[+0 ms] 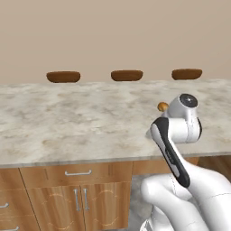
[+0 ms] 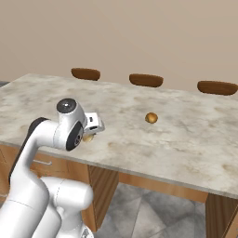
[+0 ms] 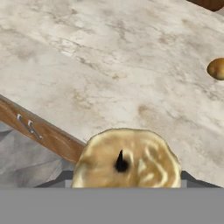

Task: Pick the candle and candle from the dining table and place them in the open cabinet. Close the cabinet after placing the objects.

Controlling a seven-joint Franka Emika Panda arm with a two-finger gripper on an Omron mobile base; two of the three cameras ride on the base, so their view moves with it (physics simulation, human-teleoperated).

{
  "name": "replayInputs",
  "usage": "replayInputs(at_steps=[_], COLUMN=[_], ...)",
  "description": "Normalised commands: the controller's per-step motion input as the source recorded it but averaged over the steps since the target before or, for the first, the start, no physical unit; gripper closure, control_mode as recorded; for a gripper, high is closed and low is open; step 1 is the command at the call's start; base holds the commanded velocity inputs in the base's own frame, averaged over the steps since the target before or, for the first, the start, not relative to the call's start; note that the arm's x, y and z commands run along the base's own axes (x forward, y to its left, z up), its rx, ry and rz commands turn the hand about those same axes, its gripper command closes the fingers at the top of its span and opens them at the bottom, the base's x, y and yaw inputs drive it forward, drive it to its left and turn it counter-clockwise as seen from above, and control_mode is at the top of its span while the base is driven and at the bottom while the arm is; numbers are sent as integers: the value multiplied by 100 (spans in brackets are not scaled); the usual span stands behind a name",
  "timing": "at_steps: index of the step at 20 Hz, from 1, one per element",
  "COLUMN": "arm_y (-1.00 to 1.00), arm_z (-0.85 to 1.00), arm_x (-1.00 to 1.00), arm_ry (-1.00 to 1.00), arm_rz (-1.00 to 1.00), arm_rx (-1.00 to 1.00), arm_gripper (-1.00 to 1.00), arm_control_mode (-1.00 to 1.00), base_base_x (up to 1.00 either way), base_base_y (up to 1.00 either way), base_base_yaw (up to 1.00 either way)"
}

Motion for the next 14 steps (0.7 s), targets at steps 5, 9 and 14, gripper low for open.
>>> replayInputs(at_steps=[5,9,14], arm_y=[0,0,0], arm_z=[15,2,0], arm_x=[-18,-1,0], arm_ry=[2,2,0], arm_rz=[-4,-3,0], arm_rx=[0,0,0], arm_gripper=[100,100,100], arm_control_mode=[-100,-100,-100], base_base_x=[0,0,0], base_base_y=[0,0,0], base_base_yaw=[0,0,0])
